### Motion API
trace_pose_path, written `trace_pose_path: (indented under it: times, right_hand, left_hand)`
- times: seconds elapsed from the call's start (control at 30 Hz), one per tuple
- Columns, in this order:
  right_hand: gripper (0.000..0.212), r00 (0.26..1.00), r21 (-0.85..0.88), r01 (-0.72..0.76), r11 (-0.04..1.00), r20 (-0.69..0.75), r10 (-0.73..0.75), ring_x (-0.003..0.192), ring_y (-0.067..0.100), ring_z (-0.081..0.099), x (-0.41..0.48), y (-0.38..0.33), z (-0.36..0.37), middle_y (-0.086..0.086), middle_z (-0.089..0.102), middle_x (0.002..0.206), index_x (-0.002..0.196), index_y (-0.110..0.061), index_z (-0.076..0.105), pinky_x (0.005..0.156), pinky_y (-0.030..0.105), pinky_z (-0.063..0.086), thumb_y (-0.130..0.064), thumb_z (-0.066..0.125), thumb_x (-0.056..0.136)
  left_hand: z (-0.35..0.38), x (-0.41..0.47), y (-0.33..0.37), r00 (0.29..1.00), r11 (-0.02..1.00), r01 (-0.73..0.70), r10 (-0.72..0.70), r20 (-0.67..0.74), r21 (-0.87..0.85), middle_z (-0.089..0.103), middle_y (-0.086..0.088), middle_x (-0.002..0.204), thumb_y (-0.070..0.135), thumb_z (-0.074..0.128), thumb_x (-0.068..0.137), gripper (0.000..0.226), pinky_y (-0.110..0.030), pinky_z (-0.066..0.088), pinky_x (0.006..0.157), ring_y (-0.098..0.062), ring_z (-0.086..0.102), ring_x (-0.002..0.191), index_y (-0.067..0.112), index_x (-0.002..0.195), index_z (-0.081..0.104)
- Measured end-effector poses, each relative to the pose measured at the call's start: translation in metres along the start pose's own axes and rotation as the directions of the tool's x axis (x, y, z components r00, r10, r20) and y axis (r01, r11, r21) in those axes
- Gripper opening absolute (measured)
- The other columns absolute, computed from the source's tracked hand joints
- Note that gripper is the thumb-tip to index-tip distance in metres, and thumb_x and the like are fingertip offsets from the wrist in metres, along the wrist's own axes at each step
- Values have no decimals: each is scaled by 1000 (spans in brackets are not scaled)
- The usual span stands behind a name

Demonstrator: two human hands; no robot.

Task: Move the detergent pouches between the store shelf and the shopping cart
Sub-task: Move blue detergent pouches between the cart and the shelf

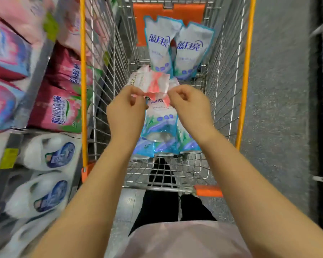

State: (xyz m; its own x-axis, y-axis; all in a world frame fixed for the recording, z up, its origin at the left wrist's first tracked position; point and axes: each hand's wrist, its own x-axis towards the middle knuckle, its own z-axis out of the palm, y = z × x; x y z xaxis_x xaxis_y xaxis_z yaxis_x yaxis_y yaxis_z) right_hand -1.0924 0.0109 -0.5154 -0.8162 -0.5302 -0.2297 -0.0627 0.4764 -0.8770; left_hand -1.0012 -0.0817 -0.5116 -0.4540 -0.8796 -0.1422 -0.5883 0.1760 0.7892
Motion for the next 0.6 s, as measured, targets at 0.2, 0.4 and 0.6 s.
trace_pose_path:
  times: [0.2, 0.4, 0.6]
  right_hand:
    - [14, 950, 15, -279, 960, -141, 278, 65, 13, 50, 59, 62, 39, -11, 51, 63, 100, -16, 64, 64, 25, 36, -20, 54, 91]
    - [55, 823, -39, -569, 822, -29, 568, 116, 28, 52, 104, 138, 87, 14, 52, 129, 138, -10, 37, 89, 29, 38, -27, 56, 89]
    - [95, 684, -167, -714, 680, 42, 728, 127, 33, 42, 113, 172, 119, 21, 45, 135, 145, -8, 16, 105, 40, 34, -47, 70, 77]
  left_hand:
    - [69, 81, -39, 989, 981, 97, -113, 91, 166, 65, -4, 80, 10, 43, 87, 24, -31, 37, 66, -28, 58, 88, 15, 104, 59]
    - [140, 114, -110, 905, 937, 285, -332, 267, 201, 52, -16, 127, 17, 54, 85, 54, -32, 40, 89, -31, 52, 114, 9, 136, 36]
    - [173, 105, -157, 804, 832, 404, -521, 288, 380, 45, -21, 136, 39, 65, 79, 87, -37, 32, 103, -36, 43, 125, 13, 146, 17]
